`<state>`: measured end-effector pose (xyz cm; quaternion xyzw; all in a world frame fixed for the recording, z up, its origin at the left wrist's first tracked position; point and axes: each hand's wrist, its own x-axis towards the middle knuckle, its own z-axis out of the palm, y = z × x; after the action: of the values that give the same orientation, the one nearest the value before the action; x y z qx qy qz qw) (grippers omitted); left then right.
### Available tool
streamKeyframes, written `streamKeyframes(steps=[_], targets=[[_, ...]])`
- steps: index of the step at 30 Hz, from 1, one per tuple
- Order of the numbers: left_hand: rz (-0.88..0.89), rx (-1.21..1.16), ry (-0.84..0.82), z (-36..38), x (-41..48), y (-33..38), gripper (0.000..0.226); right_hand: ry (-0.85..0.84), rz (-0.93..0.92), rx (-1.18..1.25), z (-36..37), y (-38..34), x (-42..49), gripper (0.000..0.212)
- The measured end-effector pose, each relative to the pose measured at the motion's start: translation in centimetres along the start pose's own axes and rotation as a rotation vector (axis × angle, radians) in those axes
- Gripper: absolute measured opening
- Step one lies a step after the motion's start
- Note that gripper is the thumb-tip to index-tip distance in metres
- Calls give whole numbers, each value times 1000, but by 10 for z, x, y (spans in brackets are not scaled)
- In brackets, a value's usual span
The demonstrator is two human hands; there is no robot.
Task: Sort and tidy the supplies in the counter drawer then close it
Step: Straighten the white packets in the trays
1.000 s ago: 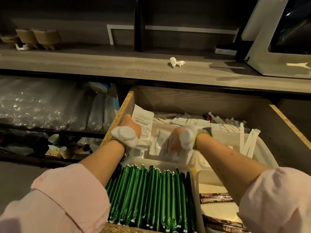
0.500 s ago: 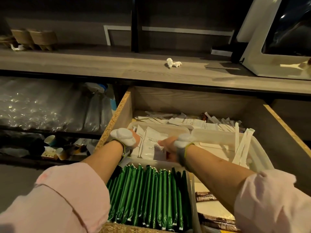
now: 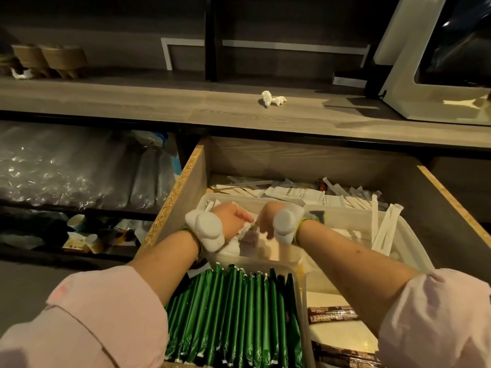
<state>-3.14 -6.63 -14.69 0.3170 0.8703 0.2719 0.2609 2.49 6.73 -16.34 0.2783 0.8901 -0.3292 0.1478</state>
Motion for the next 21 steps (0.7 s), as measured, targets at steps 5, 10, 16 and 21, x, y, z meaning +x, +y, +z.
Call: streamKeyframes(steps=[5,10,16,21], targets=[[-87,163,-204,7,-5,6,39,368,41,-19,-65,24,7,33],[-144,-108,-165,-9,2,26,34,293,214,-299,-78,62,34,27],[-141,-494,-125,0,17,65,34,235,204,-264,-87,66,33,43],[-233,-651,-164,29,19,65,36,210,170,-351,-81,75,30,38]])
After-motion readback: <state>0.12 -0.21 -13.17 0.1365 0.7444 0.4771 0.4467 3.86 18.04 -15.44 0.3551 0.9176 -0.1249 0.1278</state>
